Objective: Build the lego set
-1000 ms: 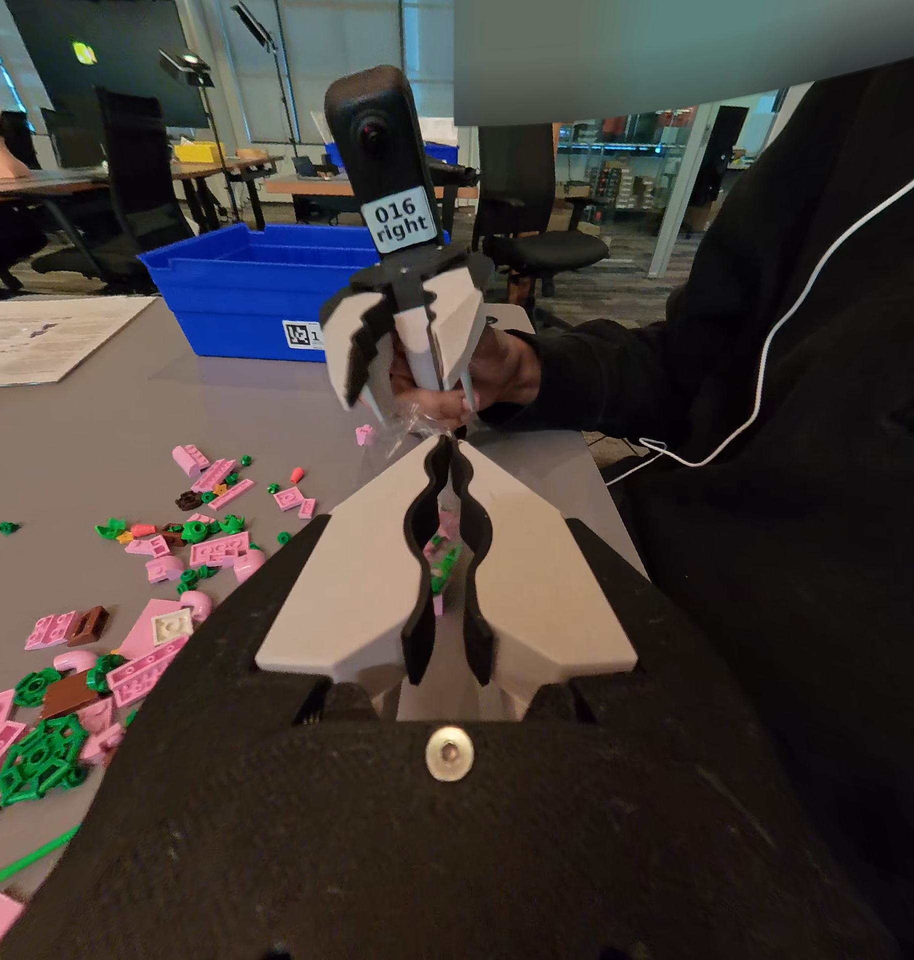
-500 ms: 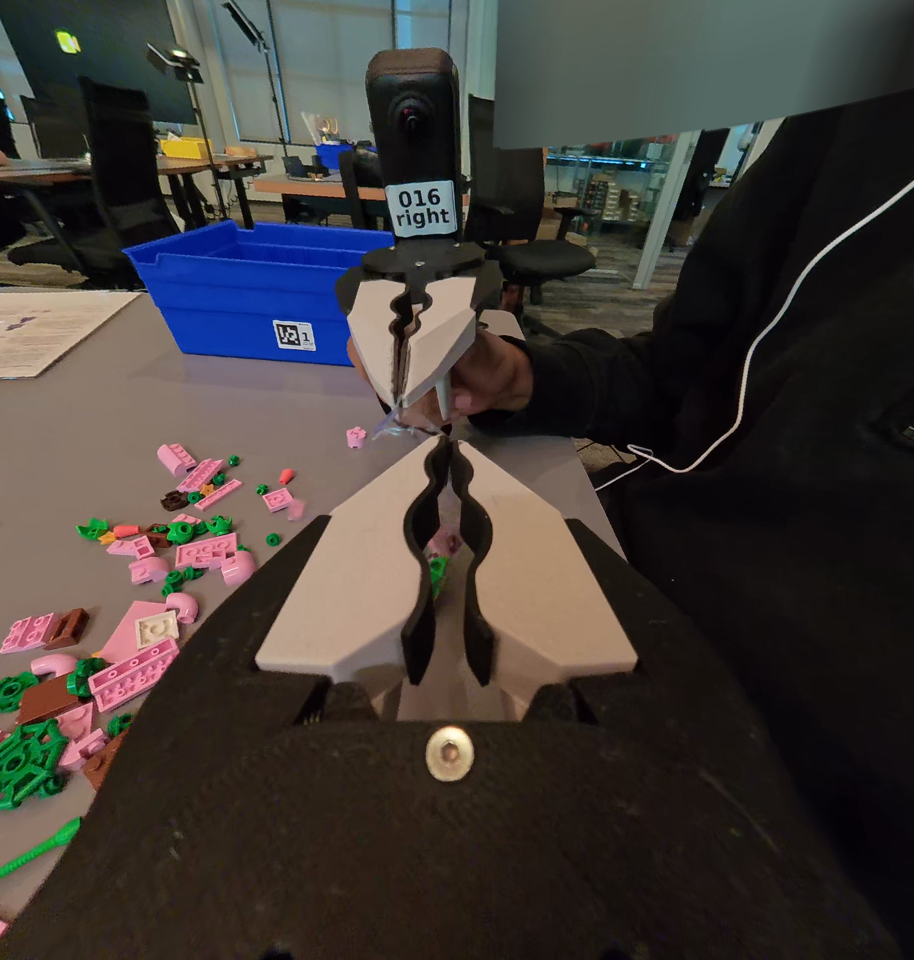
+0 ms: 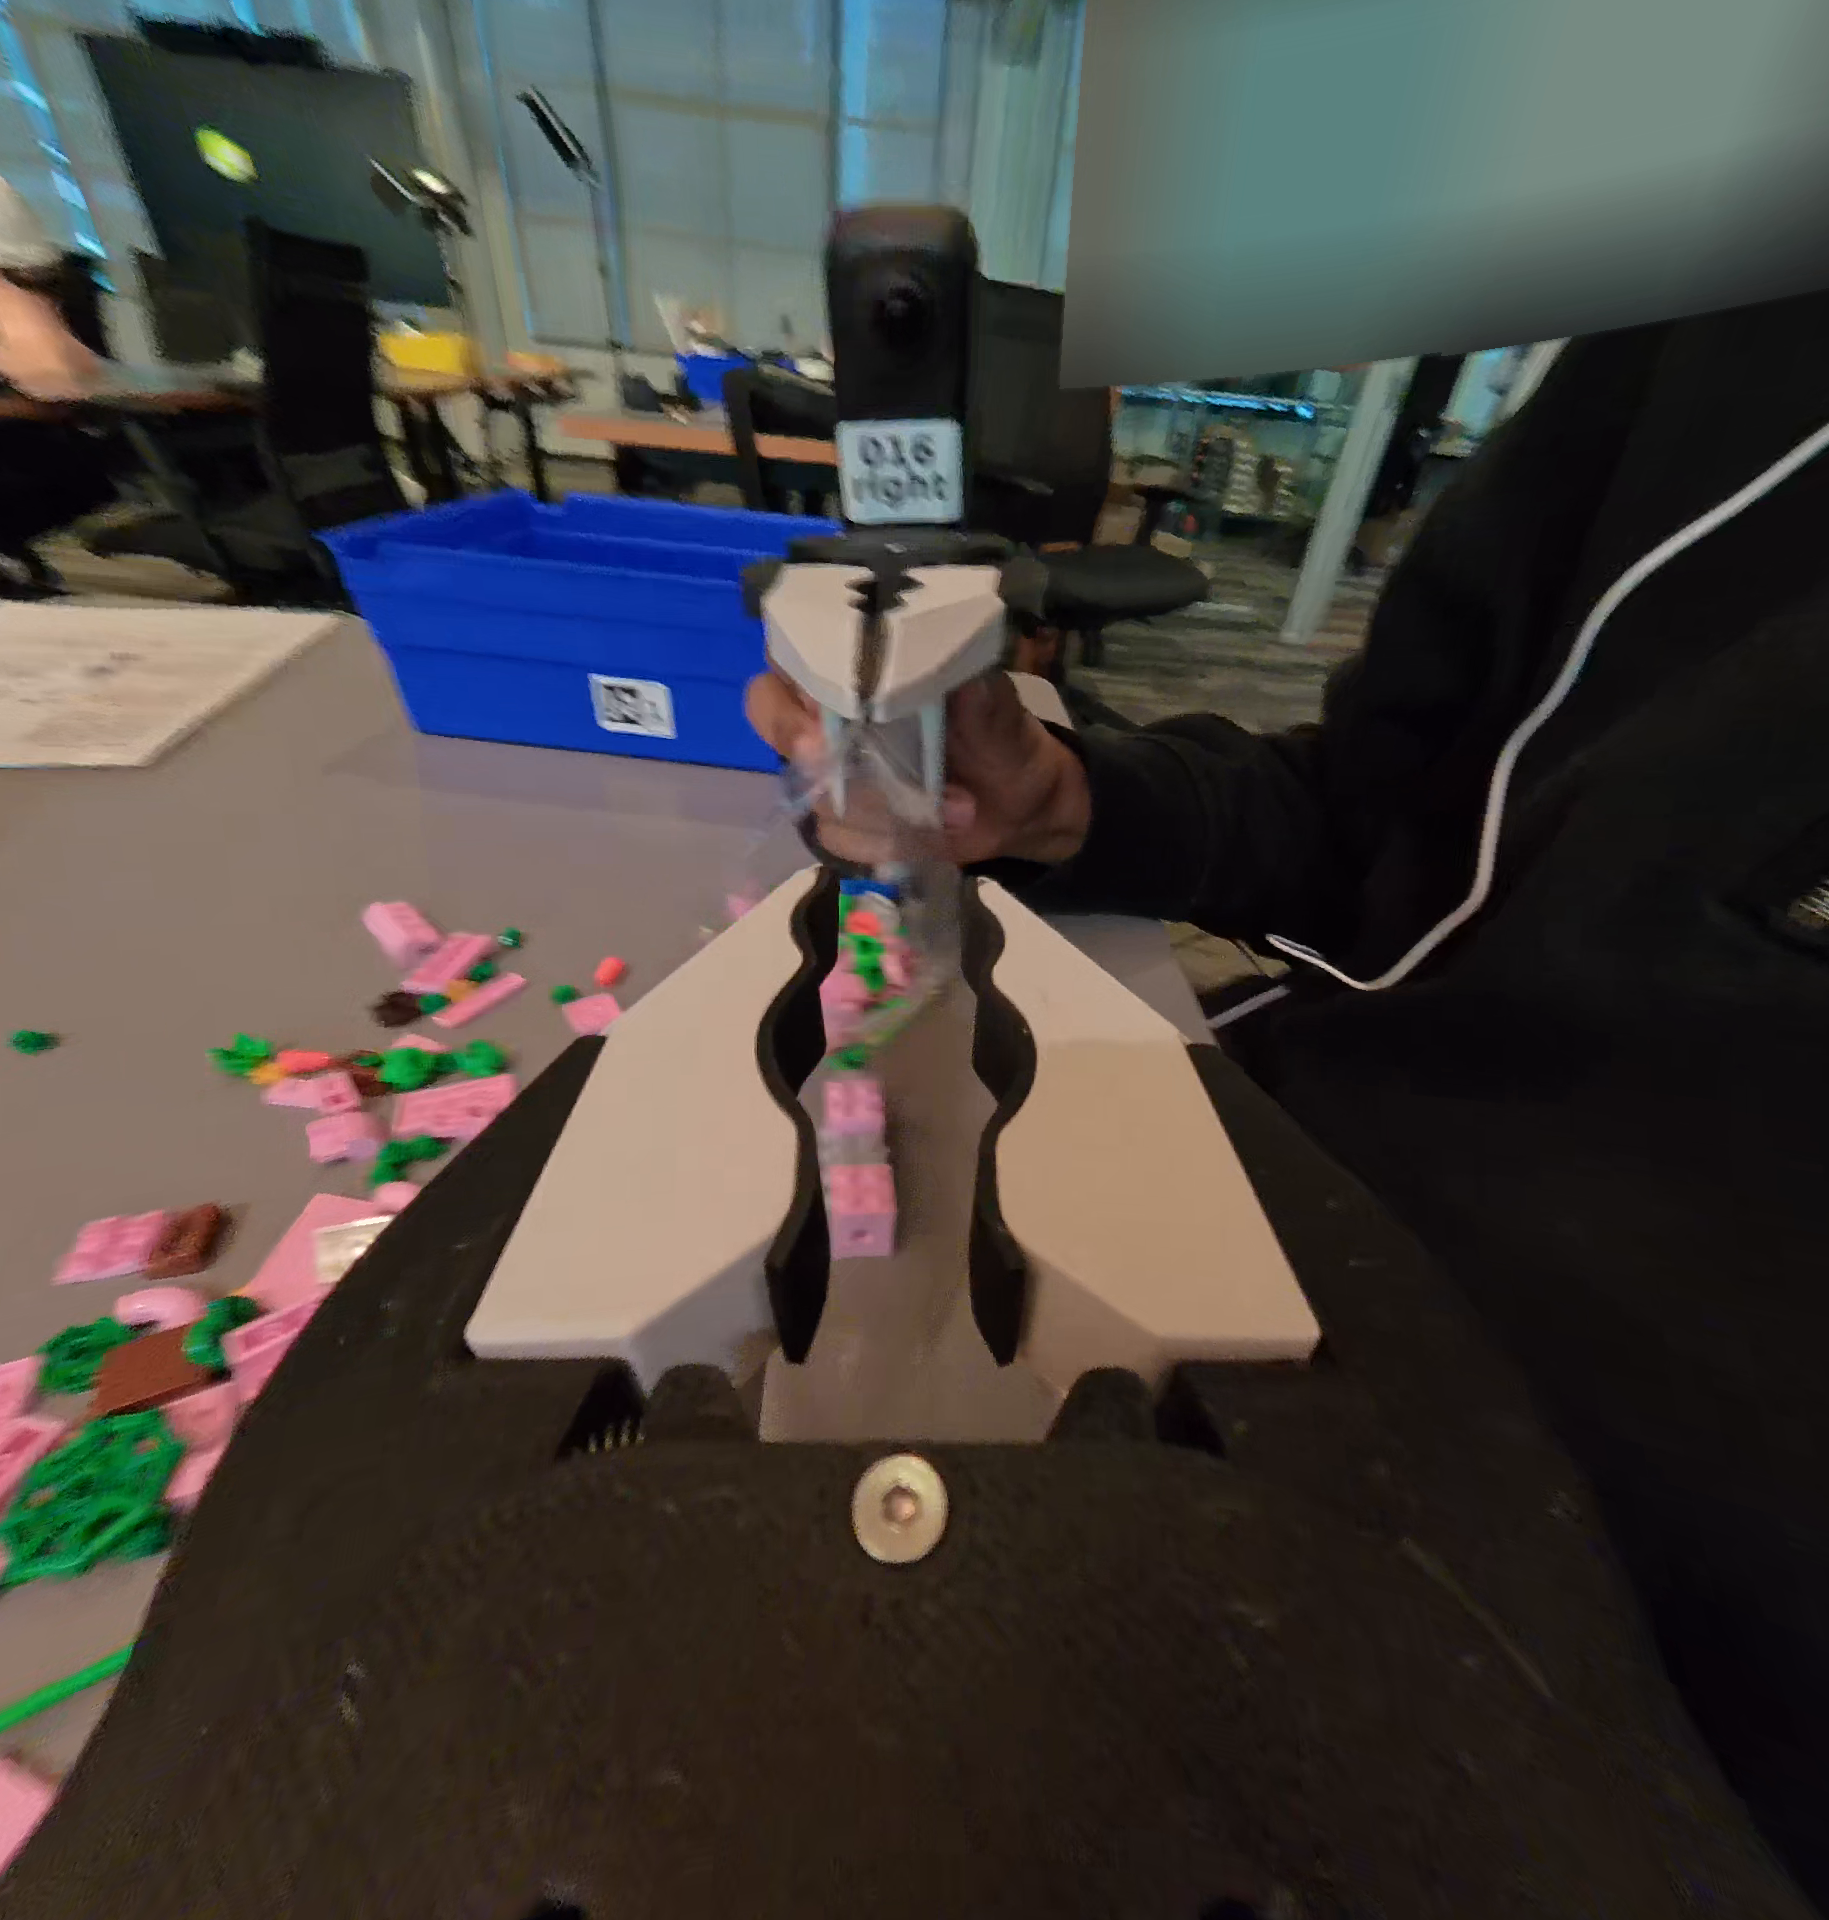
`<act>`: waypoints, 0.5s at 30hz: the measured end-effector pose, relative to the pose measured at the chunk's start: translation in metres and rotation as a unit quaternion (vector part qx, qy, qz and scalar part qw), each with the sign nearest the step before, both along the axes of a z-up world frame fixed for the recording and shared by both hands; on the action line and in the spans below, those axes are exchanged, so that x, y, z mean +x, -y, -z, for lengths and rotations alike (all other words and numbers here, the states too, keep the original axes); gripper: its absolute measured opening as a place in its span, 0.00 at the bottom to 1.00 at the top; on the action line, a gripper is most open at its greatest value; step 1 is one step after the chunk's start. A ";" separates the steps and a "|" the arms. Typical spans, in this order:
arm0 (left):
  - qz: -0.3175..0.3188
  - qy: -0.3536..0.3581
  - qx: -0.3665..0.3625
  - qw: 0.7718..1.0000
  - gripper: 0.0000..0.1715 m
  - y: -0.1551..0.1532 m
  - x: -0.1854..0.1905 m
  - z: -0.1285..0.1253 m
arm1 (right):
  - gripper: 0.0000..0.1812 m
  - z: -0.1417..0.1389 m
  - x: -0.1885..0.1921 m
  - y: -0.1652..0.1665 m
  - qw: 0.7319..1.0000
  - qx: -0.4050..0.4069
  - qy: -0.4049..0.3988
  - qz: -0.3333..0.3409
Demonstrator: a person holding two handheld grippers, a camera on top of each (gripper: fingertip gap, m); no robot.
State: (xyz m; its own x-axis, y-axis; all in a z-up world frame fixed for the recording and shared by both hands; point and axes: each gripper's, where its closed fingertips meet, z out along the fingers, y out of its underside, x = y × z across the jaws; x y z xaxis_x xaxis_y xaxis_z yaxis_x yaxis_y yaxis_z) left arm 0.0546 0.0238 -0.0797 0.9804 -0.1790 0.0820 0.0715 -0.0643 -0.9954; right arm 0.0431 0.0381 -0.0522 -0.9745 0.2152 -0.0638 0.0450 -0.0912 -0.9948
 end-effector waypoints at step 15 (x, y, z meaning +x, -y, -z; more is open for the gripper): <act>-0.039 0.146 -0.069 0.986 0.24 -0.008 -0.029 0.027 | 0.00 -0.009 0.013 0.001 0.999 -0.021 -0.023 -0.031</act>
